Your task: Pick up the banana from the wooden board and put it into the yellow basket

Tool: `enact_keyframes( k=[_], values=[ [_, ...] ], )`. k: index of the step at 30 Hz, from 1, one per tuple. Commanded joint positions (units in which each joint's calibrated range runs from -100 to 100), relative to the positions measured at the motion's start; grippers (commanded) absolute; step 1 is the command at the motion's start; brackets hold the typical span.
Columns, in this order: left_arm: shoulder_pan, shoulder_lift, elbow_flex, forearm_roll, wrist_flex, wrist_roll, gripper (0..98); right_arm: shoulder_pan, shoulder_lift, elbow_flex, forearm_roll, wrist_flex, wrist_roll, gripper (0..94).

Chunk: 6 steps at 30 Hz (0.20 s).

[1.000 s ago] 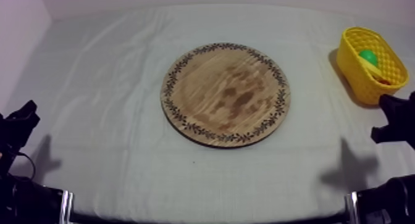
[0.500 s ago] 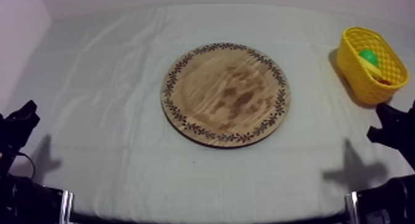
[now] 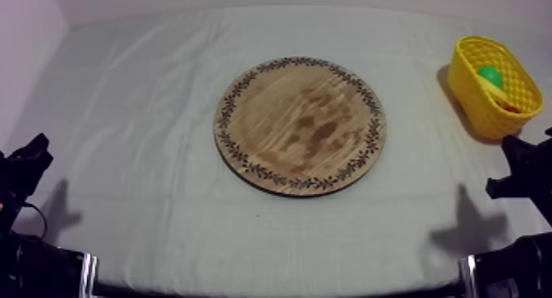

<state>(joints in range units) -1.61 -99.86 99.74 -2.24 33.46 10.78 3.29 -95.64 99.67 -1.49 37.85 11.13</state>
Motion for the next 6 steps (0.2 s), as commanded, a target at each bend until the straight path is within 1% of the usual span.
enact_keyframes(
  k=[1, 6],
  values=[
    [-0.02, 0.03, 0.04, 0.02, 0.01, -0.01, 0.1, 0.0, -0.03, -0.01, 0.05, 0.06, -0.03, 0.5],
    [-0.02, 0.03, 0.04, 0.02, 0.01, -0.01, 0.1, 0.0, -0.03, -0.01, 0.05, 0.06, -0.02, 0.5]
  ],
)
